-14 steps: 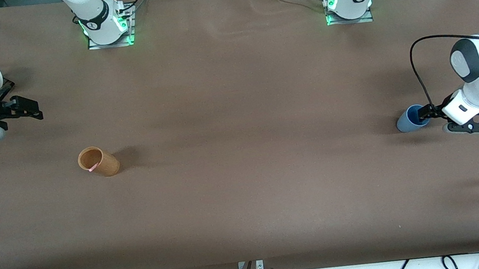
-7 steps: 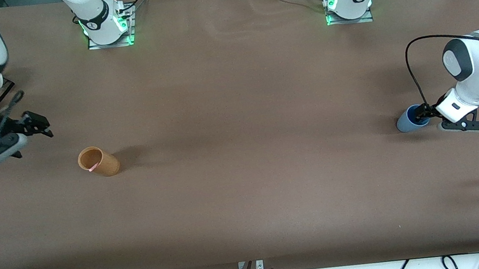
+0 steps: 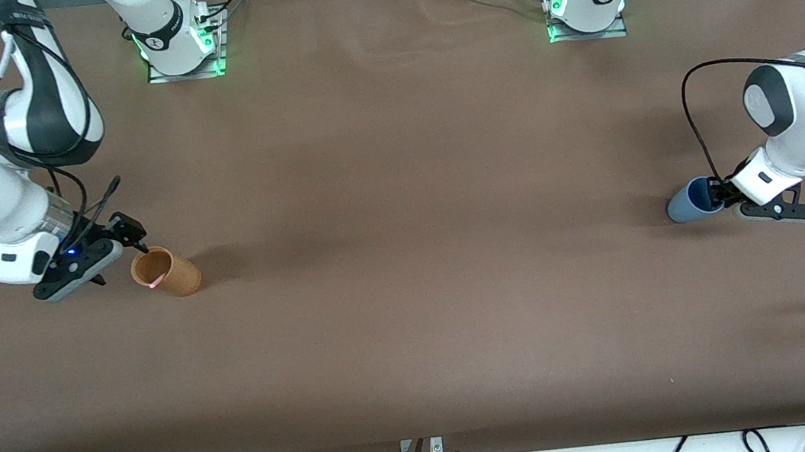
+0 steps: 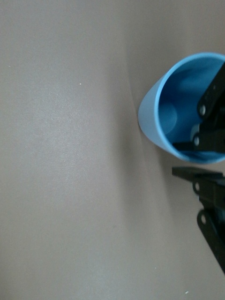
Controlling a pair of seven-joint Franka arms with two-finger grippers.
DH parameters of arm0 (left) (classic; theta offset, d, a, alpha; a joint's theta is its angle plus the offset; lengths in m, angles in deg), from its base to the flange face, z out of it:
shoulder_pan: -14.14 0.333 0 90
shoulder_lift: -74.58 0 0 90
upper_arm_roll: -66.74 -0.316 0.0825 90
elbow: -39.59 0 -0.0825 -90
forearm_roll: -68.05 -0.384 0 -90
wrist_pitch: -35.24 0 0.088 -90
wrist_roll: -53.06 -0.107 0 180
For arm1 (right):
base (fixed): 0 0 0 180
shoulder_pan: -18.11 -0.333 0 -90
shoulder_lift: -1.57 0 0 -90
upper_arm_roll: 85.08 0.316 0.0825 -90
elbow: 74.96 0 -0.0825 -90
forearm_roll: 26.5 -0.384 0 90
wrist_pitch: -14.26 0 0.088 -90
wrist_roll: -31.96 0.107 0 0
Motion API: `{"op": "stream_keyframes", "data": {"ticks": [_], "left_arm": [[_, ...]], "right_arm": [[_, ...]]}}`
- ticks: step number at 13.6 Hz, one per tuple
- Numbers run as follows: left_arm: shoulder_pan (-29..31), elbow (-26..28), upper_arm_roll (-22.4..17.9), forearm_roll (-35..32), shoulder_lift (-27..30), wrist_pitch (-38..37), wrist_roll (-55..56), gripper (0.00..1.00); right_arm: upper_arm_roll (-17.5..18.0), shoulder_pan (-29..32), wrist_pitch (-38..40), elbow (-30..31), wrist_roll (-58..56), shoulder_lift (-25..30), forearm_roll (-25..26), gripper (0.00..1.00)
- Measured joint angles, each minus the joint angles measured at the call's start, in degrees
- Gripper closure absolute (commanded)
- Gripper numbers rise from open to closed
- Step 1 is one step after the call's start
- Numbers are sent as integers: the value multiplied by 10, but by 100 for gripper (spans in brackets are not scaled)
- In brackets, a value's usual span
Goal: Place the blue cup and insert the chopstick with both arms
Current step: 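Grasp the pink chopstick in the tan cup with the right gripper, then slide the blue cup toward the table middle with the left gripper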
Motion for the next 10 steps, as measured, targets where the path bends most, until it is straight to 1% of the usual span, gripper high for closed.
{"op": "stream_keyframes", "data": {"ticks": [2, 3, 4, 5, 6, 8, 9, 10], "left_arm": [[-2, -1, 2, 0, 11, -5, 0, 100], [-3, -7, 3, 0, 14, -20, 2, 100], [-6, -21, 5, 1, 17, -50, 9, 100], [-12, -40, 10, 2, 20, -87, 28, 100], [-21, -66, 19, 2, 23, -127, 52, 100], [-41, -114, 52, 3, 28, -183, 104, 100], [-53, -131, 74, 3, 29, -196, 133, 100], [-66, -143, 95, 3, 29, -200, 165, 100]], "right_arm": [[2, 0, -26, 2, 0, -23, -10, 17], [4, 0, -38, 2, 0, -34, -16, 19], [8, 0, -51, 2, 0, -43, -18, 24], [11, 0, -60, 2, 0, -49, -19, 32], [12, 0, -65, 2, 0, -54, -19, 43], [12, 0, -68, 2, 0, -59, -19, 61], [12, 0, -68, 2, 0, -60, -19, 63], [12, 0, -68, 2, 0, -60, -19, 69]]}}
